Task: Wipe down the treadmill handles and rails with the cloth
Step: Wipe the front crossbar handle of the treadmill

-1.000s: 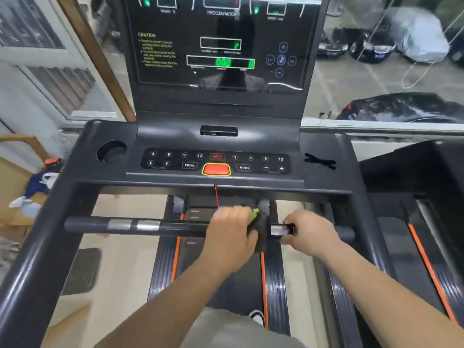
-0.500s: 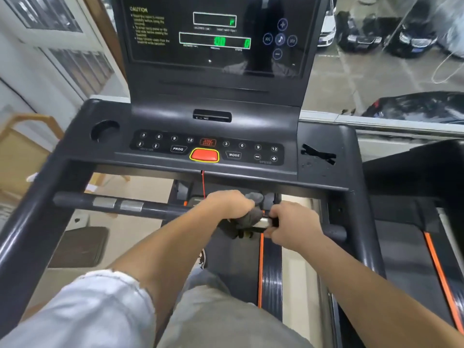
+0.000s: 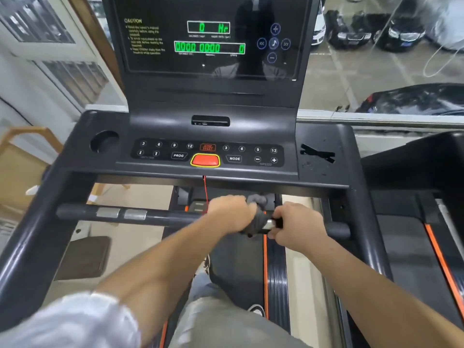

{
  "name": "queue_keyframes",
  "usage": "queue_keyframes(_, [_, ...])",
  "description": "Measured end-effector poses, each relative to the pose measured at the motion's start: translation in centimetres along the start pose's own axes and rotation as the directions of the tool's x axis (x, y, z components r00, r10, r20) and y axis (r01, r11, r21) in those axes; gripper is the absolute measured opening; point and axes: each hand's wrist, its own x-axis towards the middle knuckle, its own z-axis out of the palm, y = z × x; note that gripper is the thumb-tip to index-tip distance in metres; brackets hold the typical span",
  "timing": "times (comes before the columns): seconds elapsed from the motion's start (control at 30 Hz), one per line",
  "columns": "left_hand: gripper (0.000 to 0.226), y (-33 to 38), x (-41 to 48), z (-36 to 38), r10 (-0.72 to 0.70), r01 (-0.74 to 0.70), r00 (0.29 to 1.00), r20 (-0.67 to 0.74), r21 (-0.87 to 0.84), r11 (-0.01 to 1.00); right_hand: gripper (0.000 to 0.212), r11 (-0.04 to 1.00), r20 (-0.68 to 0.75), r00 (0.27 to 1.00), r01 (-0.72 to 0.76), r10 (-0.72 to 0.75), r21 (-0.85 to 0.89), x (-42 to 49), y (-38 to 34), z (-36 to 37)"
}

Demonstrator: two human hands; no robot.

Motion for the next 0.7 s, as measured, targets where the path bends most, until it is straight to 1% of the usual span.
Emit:
queue_keyframes(0.03, [0.053, 0.3, 1.1, -0.8, -0.059, 0.067, 0.988, 0.143, -0.049, 0.997, 0.023, 1.0, 0.001, 1.0, 0.0, 0.0, -0.004, -0.1, 0.0, 0.0])
queue_keyframes(0.07, [0.055, 0.6, 1.6, -1.1, -0.089, 0.108, 0.974, 0.206, -0.079, 0.991, 0.023, 1.0, -0.001, 1.0, -0.001, 0.001, -0.006, -0.1, 0.0, 0.1])
queue_keyframes(0.1, [0.055, 0.7, 1.5, -0.7, -0.097, 0.117, 0.978, 0.185, -0.096, 0.989, 0.023, 1.0, -0.009, 1.0, -0.001, 0.001, -0.006, -0.2, 0.0, 0.3])
queue_keyframes(0.13, [0.054, 0.6, 0.9, 0.0, -0.086, 0.095, 0.992, 0.096, -0.093, 0.991, 0.023, 1.0, -0.018, 1.0, 0.0, 0.0, -0.009, -0.2, 0.0, 0.4])
queue_keyframes(0.17, [0.051, 0.4, -0.4, 1.1, -0.056, 0.052, 0.996, -0.072, -0.069, 0.996, 0.023, 1.0, -0.028, 1.0, 0.002, -0.002, -0.013, -0.2, 0.0, 0.5])
queue_keyframes(0.2, [0.046, 0.1, -2.1, 2.4, 0.011, -0.019, 0.966, -0.26, -0.028, 0.999, 0.024, 1.0, -0.038, 0.999, 0.003, -0.003, -0.018, -0.2, 0.0, 0.5])
queue_keyframes(0.23, [0.043, -0.5, -3.9, 4.1, 0.111, -0.108, 0.921, -0.374, 0.029, 0.994, 0.024, 1.0, -0.042, 0.999, 0.005, -0.006, -0.023, -0.3, 0.0, 0.5])
queue_keyframes(0.27, [0.047, -1.1, -5.4, 5.7, 0.215, -0.196, 0.866, -0.451, 0.089, 0.977, 0.025, 1.0, -0.044, 0.999, 0.009, -0.011, -0.029, -0.3, 0.1, 0.6])
queue_keyframes(0.3, [0.058, -1.8, -6.2, 7.0, 0.282, -0.252, 0.823, -0.493, 0.127, 0.959, 0.025, 0.999, -0.044, 0.999, 0.011, -0.012, -0.033, -0.3, 0.1, 0.6])
queue_keyframes(0.33, [0.067, -2.4, -6.4, 8.0, 0.309, -0.268, 0.797, -0.519, 0.155, 0.951, 0.026, 0.999, -0.04, 0.999, 0.009, -0.01, -0.032, -0.2, 0.1, 0.6])
queue_keyframes(0.37, [0.072, -2.6, -6.4, 8.5, 0.307, -0.259, 0.792, -0.528, 0.167, 0.952, 0.026, 1.0, -0.037, 0.999, 0.009, -0.01, -0.03, -0.2, 0.2, 0.5])
queue_keyframes(0.43, [0.072, -2.3, -5.8, 8.2, 0.278, -0.229, 0.838, -0.47, 0.159, 0.96, 0.027, 0.999, -0.039, 0.999, 0.015, -0.017, -0.034, -0.1, 0.2, 0.6])
queue_keyframes(0.47, [0.068, -1.8, -5.2, 7.4, 0.265, -0.215, 0.871, -0.414, 0.165, 0.963, 0.027, 0.999, -0.041, 0.999, 0.02, -0.021, -0.036, 0.0, 0.3, 0.6])
queue_keyframes(0.53, [0.049, -0.6, -3.7, 5.0, 0.205, -0.153, 0.907, -0.368, 0.166, 0.974, 0.026, 0.999, -0.05, 0.999, 0.017, -0.019, -0.028, 0.0, 0.2, 0.6])
queue_keyframes(0.57, [0.044, -0.2, -2.7, 3.5, 0.136, -0.108, 0.938, -0.318, 0.106, 0.989, 0.026, 1.0, -0.055, 0.998, 0.014, -0.016, -0.024, 0.0, 0.2, 0.6])
queue_keyframes(0.6, [0.045, 0.3, -1.7, 1.9, 0.049, -0.042, 0.978, -0.203, 0.036, 0.998, 0.026, 1.0, -0.059, 0.998, 0.012, -0.013, -0.025, -0.1, 0.1, 0.6])
queue_keyframes(0.63, [0.048, 0.8, -0.7, 0.6, -0.022, 0.022, 0.999, -0.046, -0.01, 1.0, 0.026, 1.0, -0.06, 0.998, 0.011, -0.012, -0.026, -0.2, 0.1, 0.7])
queue_keyframes(0.67, [0.051, 1.3, 0.2, -0.2, -0.062, 0.067, 0.995, 0.084, -0.056, 0.996, 0.026, 1.0, -0.058, 0.998, 0.011, -0.012, -0.026, -0.3, 0.0, 0.7])
queue_keyframes(0.7, [0.052, 1.7, 0.7, -0.4, -0.079, 0.09, 0.99, 0.116, -0.087, 0.992, 0.026, 1.0, -0.054, 0.998, 0.01, -0.011, -0.023, -0.3, -0.1, 0.7])
